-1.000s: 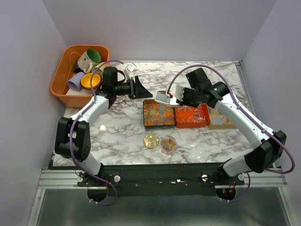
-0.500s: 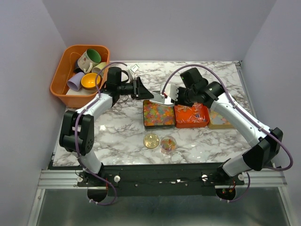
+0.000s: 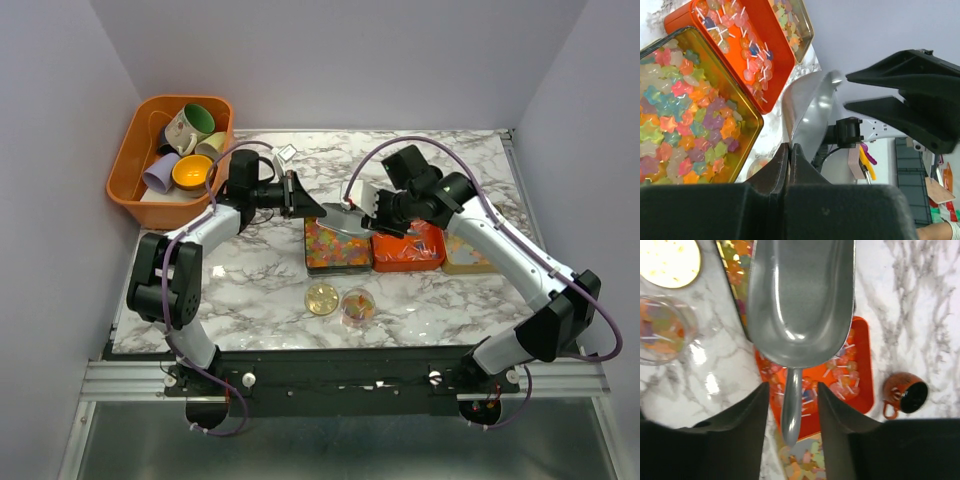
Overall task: Pack the candies
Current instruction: Adjust the spatula.
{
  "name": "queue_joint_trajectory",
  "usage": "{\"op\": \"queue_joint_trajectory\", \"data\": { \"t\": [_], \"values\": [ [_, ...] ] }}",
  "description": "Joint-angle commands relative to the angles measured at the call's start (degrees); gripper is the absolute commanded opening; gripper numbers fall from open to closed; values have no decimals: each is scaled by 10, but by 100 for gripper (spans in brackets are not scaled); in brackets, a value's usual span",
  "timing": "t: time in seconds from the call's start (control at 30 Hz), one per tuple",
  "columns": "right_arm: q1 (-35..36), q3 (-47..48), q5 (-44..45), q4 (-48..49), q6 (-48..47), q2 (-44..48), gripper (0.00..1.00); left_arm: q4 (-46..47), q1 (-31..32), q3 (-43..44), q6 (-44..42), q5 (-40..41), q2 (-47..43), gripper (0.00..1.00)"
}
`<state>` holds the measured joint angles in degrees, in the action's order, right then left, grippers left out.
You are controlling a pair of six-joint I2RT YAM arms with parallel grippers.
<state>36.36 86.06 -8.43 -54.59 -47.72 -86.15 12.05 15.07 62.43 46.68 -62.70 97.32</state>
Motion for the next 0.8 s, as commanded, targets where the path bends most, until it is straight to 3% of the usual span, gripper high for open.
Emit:
{"op": "queue_joint_trajectory", "data": {
  "t": [0.0, 0.37, 0.77],
  "values": [
    [-12, 39, -102, -72, 47, 12, 55, 10, -5, -5, -13, -15, 1, 0],
    [-59, 15, -154, -72, 18, 21, 57, 11, -7, -10, -6, -27, 0, 0],
    [-73, -15, -137, -83, -22, -4, 49, 60, -20, -27, 43, -30, -2, 0]
  ]
}}
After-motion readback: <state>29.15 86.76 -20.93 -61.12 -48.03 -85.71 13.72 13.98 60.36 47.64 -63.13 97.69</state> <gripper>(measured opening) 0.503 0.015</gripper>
